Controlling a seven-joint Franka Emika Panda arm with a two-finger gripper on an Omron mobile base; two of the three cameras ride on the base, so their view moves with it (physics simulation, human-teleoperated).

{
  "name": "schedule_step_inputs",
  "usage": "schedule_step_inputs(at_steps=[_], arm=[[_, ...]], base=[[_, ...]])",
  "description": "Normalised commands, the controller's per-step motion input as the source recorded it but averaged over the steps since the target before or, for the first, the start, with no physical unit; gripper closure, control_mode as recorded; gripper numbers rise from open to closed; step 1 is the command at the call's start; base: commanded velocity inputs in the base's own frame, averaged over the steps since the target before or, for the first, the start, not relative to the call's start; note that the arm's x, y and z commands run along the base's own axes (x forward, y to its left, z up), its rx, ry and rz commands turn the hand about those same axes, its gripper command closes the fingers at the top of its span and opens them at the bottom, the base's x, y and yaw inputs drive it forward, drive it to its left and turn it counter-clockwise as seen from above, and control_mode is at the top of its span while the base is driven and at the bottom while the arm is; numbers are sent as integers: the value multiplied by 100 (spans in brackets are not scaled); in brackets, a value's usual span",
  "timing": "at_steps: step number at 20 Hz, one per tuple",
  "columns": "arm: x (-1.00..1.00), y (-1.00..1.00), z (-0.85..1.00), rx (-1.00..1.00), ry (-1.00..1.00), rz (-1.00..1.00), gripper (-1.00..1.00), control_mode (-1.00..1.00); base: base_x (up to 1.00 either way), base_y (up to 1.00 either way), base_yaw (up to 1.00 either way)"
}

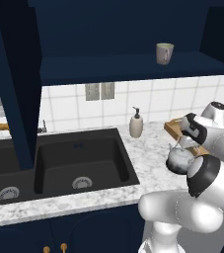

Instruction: Pick the kettle from the counter and place it on the tray. Then pick the mug from the cabinet and place it on the tray. Then close the cabinet doors.

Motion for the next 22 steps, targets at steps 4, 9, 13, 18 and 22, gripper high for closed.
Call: schedule_step_inputs(at_steps=[4,9,13,18,22], arm=[[-19,0,60,0,0,0,100,-100],[-9,-4,56,1,-2,-3,100,-100],[6,-10,29,0,0,-19,100,-100],[26,-12,9,0,-13,-35,100,-100],[34,-17,1,9,-14,-39,100,-100]], base=[[0,0,0],[0,0,0],[0,0,0],[0,0,0],[0,0,0]])
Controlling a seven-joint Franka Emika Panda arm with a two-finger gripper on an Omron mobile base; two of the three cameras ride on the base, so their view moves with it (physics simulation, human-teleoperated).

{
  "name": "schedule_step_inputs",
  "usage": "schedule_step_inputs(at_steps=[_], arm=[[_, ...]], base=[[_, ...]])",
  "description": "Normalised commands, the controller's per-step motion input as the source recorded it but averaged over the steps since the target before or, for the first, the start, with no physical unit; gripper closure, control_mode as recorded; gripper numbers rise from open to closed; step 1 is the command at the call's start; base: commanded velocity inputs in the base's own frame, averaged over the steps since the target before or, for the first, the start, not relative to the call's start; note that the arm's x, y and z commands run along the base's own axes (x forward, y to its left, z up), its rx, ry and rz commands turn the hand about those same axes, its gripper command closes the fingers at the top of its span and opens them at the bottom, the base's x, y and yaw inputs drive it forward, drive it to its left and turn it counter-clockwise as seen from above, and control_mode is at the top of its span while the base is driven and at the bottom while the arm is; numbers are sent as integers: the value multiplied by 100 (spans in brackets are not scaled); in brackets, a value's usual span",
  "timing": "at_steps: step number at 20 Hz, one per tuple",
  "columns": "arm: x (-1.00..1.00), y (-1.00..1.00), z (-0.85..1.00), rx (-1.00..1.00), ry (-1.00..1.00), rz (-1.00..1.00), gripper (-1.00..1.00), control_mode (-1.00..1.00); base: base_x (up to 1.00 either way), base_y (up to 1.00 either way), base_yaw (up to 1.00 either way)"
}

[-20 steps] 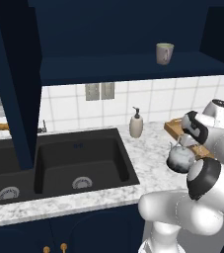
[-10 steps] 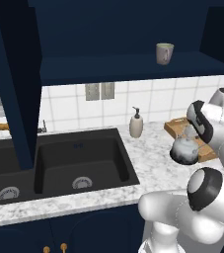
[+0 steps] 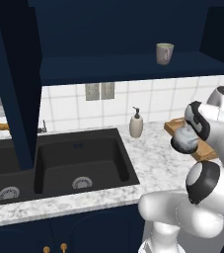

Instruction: Pick the kettle from the counter and place it on the tray. Then pick the mug from the cabinet and place it on the tray. Then close the cabinet doors.

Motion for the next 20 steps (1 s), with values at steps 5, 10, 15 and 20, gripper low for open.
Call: schedule_step_inputs(at_steps=[5,10,15,20], arm=[[52,-27,8,7,0,-20,100,-100],[51,-34,2,0,4,-14,100,-100],[48,-34,2,3,1,-6,100,-100],[28,-16,-17,2,-14,0,100,-100]], base=[[0,0,0],[0,0,0],[0,0,0],[0,0,0]])
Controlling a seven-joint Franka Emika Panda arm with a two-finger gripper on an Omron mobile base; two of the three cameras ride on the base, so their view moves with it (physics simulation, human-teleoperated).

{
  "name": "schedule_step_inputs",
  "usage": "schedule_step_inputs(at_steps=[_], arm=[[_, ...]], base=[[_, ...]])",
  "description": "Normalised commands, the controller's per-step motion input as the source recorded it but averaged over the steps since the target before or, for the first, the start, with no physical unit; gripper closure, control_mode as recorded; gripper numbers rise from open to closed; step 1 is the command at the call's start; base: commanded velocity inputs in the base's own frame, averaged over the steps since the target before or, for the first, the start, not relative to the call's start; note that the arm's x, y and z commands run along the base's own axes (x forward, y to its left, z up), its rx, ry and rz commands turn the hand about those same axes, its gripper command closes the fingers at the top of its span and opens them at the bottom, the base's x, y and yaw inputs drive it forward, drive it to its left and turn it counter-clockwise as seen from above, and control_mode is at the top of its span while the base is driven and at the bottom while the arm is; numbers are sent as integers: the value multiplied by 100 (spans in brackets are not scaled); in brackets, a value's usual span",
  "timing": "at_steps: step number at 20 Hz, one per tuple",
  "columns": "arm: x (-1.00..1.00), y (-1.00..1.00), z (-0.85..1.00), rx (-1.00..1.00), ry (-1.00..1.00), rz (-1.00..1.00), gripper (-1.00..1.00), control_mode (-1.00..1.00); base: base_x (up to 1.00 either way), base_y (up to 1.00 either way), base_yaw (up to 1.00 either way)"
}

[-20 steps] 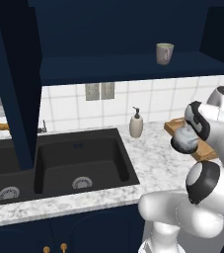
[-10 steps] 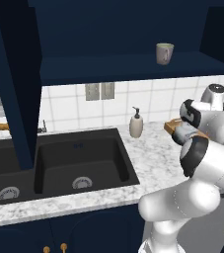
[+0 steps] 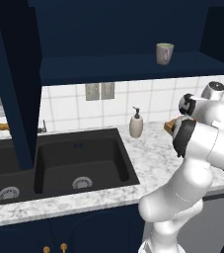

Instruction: Pick the kettle from the counter and place it on the tray. Then pick the mug from the cabinet and place it on the tray. Then close the cabinet doors.

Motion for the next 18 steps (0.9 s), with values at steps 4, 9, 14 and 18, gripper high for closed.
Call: schedule_step_inputs(at_steps=[4,9,14,18], arm=[[48,-23,-6,7,-6,0,100,-100],[45,-23,-12,1,1,0,100,-100],[29,-34,-4,0,10,-3,100,-100],[20,-33,-16,0,5,-4,100,-100]], base=[[0,0,0],[0,0,0],[0,0,0],[0,0,0]])
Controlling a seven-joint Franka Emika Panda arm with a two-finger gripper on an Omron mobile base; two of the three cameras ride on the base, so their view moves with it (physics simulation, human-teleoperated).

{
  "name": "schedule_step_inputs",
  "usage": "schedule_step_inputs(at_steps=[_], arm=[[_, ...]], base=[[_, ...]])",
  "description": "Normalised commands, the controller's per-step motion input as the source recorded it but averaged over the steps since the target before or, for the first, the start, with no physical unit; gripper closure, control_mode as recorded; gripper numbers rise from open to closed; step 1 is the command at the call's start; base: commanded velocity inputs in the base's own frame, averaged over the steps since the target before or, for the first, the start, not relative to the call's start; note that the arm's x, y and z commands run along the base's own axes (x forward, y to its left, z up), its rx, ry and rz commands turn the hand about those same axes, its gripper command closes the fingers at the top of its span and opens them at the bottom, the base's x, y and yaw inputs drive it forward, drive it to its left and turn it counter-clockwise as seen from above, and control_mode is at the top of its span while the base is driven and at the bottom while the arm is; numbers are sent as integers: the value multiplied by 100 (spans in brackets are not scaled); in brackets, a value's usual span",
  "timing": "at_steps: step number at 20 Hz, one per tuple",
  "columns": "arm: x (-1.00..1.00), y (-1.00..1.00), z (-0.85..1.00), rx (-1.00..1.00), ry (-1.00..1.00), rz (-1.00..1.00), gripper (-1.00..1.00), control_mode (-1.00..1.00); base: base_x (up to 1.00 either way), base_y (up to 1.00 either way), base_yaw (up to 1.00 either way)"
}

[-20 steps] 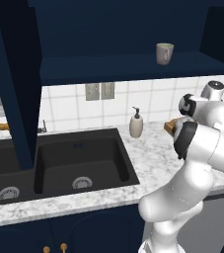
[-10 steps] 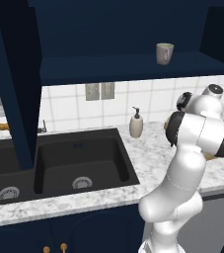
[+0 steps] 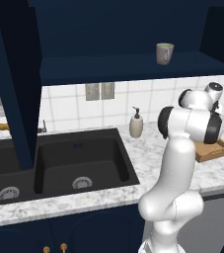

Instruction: Pick the kettle from the counter and place it on the tray. Then pick the mug from the cabinet and place it on the tray. Then close the cabinet doors.

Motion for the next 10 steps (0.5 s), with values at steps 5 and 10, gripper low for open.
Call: schedule_step_inputs(at_steps=[5,10], arm=[[18,-23,-10,0,0,-2,100,-100],[0,-12,-1,0,0,-11,100,-100]], base=[[0,0,0],[0,0,0]])
